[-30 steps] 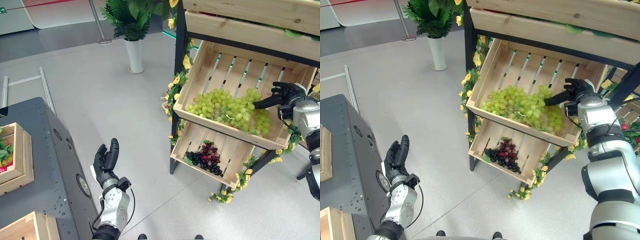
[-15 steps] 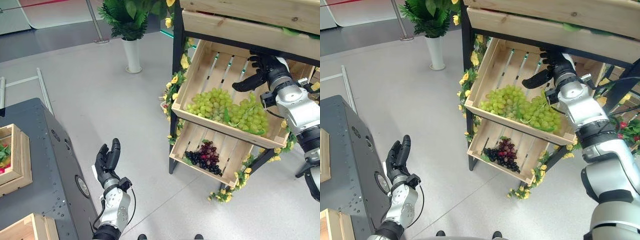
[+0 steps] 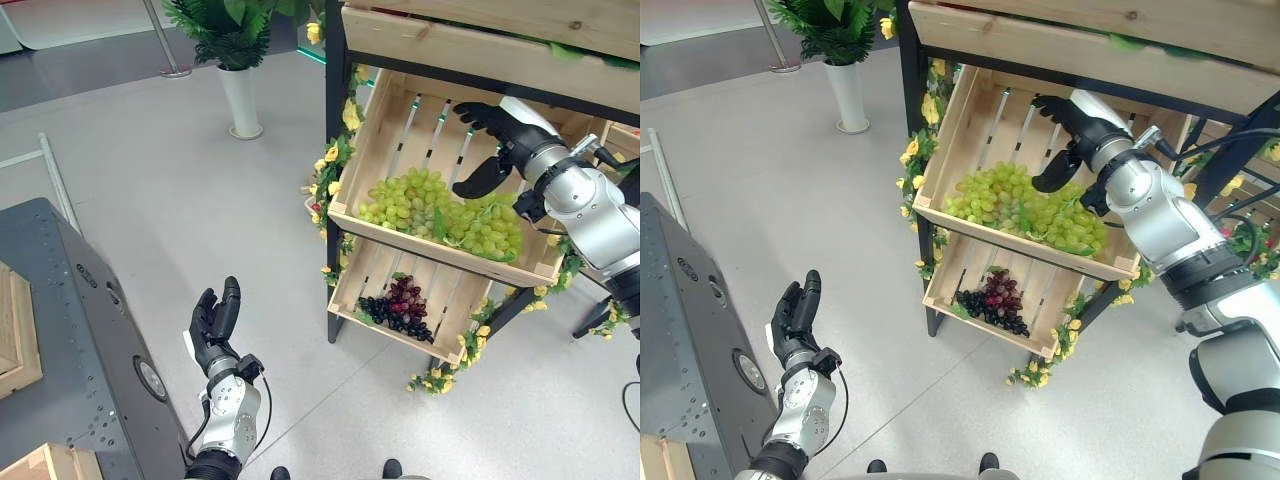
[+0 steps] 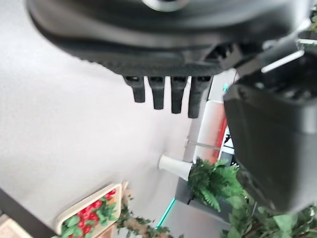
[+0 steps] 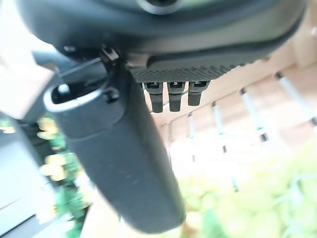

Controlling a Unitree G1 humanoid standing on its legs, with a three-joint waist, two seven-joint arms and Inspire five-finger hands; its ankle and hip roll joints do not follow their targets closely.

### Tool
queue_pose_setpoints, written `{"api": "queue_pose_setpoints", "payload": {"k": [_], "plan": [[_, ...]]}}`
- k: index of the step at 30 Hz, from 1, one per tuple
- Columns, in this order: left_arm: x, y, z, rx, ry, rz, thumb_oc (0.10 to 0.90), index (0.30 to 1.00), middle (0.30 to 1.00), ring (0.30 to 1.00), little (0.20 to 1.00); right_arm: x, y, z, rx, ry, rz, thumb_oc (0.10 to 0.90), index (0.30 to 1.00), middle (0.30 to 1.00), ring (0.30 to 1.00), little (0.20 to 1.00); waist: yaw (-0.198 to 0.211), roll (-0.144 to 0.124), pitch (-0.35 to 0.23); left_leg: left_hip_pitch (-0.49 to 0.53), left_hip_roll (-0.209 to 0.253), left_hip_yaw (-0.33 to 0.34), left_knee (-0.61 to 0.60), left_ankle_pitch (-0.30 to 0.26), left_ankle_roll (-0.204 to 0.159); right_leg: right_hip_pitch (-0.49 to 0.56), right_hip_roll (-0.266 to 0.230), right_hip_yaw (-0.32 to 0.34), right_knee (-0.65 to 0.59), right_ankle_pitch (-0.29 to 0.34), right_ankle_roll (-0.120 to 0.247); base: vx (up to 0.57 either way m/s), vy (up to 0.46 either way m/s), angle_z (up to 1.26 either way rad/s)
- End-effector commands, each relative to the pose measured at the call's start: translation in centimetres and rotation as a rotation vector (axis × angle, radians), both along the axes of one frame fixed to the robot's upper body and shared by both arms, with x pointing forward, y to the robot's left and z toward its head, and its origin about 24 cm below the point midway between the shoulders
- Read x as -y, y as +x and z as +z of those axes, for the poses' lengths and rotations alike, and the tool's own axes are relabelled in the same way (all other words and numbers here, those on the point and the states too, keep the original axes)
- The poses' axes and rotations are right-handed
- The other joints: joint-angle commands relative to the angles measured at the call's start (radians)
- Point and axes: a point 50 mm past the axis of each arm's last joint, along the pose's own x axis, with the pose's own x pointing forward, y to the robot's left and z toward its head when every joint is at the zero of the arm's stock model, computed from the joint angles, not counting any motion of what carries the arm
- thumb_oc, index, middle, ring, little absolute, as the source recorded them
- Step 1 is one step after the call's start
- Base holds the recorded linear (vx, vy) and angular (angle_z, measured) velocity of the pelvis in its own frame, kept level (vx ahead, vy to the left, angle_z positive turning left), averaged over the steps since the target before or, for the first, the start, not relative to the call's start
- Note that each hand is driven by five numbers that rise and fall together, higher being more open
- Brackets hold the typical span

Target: Pick up the fruits from the basket on one side to the basket on the other side

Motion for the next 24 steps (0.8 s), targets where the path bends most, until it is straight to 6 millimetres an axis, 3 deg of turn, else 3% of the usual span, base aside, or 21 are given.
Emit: {"api": "queue_pose_setpoints", "payload": {"k": [1,10,15,24], "plan": [[0.2,3.5,4.7,0.205,0.132,-0.081,0.800,0.900,0.900,0.900,0.900,-1.6,-1.5,5.2,0.276,0.160,0.133,0.800,0.900,0.900,0.900,0.900,0.017,-0.051,-0.075,0.041,-0.027,-0.036,0.002,-0.096,-0.001,0.058,-0.016,-0.038,0.003,-0.026,-0.016,0.00,0.000,0.00],[1.3,3.5,3.3,0.116,0.140,-0.085,0.800,0.900,0.900,0.900,0.900,-5.1,-4.6,-1.0,0.348,0.308,0.306,0.800,0.900,0.900,0.900,0.900,-0.008,-0.030,-0.054,0.042,-0.027,-0.027,0.002,-0.107,0.011,0.047,-0.021,-0.017,0.003,-0.023,-0.010,0.00,0.000,0.00],[1.6,3.2,2.7,0.094,0.136,-0.068,0.800,0.900,0.900,0.900,0.900,-6.4,-6.5,-3.4,0.330,0.382,0.402,0.800,0.900,0.900,0.900,0.900,-0.029,-0.020,-0.037,0.042,-0.027,-0.014,0.005,-0.111,0.017,0.037,-0.022,-0.001,0.003,-0.020,-0.004,-0.01,0.000,-0.03],[2.4,2.3,1.9,0.096,0.129,-0.110,0.800,0.900,0.900,0.900,0.900,-8.2,-10.4,-4.3,0.462,0.448,0.601,0.800,0.900,0.900,0.900,0.900,-0.039,-0.003,-0.026,0.046,-0.030,-0.011,0.006,-0.121,0.022,0.039,-0.026,0.003,0.003,-0.024,-0.001,0.00,0.006,-0.05]]}}
